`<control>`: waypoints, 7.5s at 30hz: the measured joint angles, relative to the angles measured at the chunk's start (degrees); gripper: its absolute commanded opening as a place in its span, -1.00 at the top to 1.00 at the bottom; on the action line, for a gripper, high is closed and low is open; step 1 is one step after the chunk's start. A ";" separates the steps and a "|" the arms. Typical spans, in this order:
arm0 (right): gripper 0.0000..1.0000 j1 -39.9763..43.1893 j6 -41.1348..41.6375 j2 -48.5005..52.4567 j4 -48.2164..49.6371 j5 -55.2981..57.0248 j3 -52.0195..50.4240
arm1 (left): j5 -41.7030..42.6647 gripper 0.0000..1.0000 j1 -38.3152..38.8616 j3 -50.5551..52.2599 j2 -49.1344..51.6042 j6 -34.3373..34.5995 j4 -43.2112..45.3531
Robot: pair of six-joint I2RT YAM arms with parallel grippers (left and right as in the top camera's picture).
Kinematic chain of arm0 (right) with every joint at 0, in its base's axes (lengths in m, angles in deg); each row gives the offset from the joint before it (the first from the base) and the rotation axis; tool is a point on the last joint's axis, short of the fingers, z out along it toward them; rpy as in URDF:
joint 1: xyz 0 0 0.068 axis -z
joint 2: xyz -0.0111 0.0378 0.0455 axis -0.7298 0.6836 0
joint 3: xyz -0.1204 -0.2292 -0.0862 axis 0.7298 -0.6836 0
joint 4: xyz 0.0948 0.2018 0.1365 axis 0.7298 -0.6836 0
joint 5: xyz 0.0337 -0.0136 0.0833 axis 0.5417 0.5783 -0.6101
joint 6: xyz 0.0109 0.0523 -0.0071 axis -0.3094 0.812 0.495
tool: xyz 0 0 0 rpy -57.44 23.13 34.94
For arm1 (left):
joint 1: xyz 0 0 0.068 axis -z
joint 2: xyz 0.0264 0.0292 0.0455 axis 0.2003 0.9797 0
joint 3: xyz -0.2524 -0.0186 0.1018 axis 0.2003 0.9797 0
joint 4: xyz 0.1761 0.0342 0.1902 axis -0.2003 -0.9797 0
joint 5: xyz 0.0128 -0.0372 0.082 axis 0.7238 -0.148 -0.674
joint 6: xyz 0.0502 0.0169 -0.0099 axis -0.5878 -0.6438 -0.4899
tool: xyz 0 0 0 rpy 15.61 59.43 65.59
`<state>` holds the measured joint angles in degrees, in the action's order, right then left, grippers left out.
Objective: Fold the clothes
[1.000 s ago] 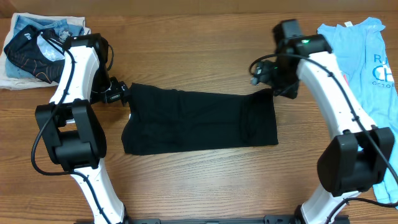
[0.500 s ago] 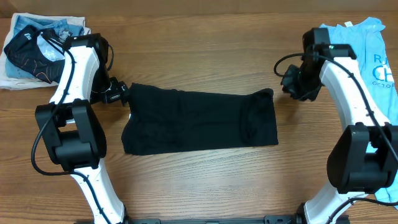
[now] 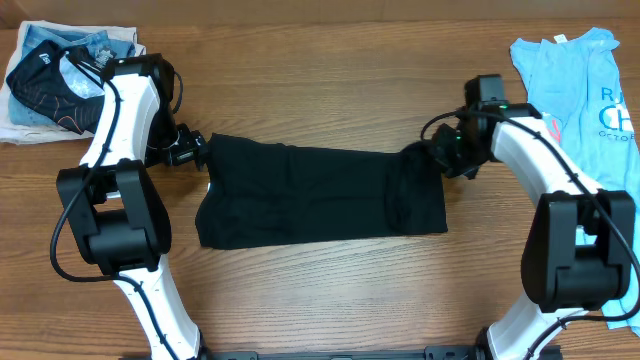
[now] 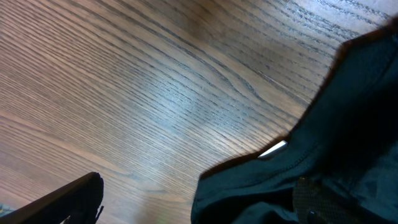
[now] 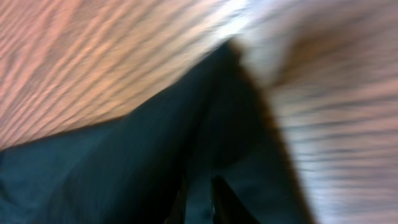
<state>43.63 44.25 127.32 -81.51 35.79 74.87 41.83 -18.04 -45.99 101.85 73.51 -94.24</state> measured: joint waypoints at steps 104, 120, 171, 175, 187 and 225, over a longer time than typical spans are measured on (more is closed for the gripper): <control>-1.00 4.42 -10.05 1.75 -21.90 0.24 22.10 | 0.44 -1.00 0.11 0.02 0.00 -0.02 0.63; -1.00 18.21 -35.98 3.54 -16.33 -15.23 5.22 | 0.44 -1.00 0.11 0.02 0.00 -0.02 0.63; 0.92 18.32 -27.28 9.86 -2.47 -32.02 -10.29 | 0.63 -1.00 0.11 0.02 0.00 -0.02 0.83; 0.92 21.16 -24.24 7.72 -5.84 -24.81 -7.39 | 0.61 -1.00 0.11 0.02 0.00 -0.02 0.83; 0.92 15.26 -18.69 -8.72 -12.66 -5.11 -2.36 | 0.63 -1.00 0.11 0.02 0.00 -0.02 0.85; -0.15 -16.94 0.09 -7.02 -11.80 9.55 2.67 | 0.63 -1.00 0.11 0.02 0.00 -0.02 0.61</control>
<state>26.69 44.33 120.30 -93.32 45.34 77.54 42.46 -17.93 -45.97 101.85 73.49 -93.63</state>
